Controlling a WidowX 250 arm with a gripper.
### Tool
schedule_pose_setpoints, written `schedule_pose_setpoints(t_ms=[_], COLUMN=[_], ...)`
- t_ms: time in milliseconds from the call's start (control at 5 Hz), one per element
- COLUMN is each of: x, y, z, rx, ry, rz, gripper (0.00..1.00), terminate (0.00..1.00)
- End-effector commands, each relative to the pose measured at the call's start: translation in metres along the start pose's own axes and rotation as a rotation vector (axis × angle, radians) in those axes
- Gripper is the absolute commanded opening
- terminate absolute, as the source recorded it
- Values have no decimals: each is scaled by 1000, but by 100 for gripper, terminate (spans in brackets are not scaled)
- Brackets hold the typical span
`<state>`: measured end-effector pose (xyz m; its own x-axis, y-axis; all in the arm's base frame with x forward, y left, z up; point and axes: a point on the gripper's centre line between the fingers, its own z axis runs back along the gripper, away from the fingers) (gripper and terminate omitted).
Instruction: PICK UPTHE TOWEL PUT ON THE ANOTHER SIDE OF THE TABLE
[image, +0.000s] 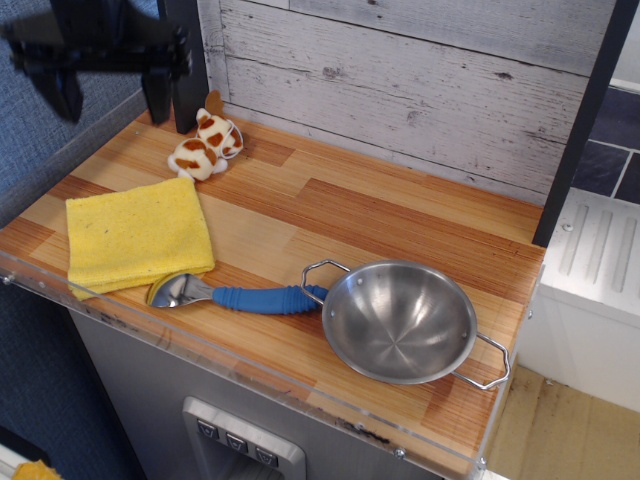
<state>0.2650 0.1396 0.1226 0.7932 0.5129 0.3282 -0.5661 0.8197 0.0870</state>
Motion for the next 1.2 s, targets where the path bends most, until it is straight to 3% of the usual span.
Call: schedule_pose_setpoints(t_ms=[0, 600, 1000], x=[5, -30, -42], y=[14, 0, -13], z=[-40, -98, -110], rx=[96, 32, 18], ry=[74, 213, 227], rz=[71, 75, 79], gripper=[100, 100, 100], terminate=[0, 0, 0])
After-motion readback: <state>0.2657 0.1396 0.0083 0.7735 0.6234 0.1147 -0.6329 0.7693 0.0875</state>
